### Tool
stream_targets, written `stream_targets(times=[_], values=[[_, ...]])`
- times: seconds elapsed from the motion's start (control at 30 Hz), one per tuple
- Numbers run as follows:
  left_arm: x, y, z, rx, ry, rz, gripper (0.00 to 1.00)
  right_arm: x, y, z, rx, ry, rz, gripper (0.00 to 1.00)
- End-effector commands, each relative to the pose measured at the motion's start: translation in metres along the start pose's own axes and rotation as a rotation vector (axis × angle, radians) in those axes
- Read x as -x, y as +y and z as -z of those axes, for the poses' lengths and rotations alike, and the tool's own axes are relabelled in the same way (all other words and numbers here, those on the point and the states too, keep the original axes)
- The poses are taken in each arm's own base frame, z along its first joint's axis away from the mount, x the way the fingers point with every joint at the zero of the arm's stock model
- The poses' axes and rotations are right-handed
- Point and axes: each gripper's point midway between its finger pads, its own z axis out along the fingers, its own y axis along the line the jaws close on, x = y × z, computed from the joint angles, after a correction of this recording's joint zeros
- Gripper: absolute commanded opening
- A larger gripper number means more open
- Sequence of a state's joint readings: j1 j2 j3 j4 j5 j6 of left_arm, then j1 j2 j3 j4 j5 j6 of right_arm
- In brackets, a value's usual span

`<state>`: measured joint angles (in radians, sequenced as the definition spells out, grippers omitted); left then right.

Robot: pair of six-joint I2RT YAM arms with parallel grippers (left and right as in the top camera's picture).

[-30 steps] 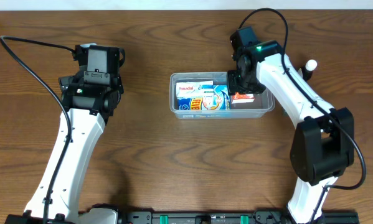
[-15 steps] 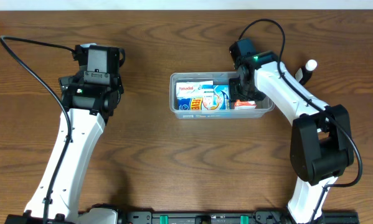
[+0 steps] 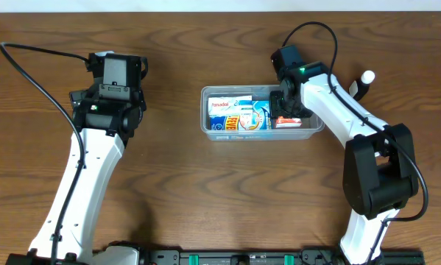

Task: Pack container
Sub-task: 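Lower the red box into the container's right side and release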

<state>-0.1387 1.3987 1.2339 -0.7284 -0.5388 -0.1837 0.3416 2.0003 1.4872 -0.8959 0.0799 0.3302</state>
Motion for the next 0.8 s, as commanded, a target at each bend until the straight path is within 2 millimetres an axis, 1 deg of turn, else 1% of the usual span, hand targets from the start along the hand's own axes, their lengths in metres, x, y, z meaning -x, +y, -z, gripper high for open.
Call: stream_targets(times=[0.0,0.27,0.77], values=[[0.0033,0.005,0.0005,0.023,-0.009,0.007,0.98,-0.0025,-0.0002,-0.0042,-0.016,0.006,-0.01,0.6],[0.0033,0.005,0.0005,0.023,-0.009,0.007,0.98,-0.005,-0.0008,-0.0073,-0.017,0.011,-0.01,0.66],[0.0033,0.005,0.0005,0.023,-0.009,0.007,0.98,-0.0045,-0.0005,-0.0073,-0.016,0.009,-0.01,0.72]])
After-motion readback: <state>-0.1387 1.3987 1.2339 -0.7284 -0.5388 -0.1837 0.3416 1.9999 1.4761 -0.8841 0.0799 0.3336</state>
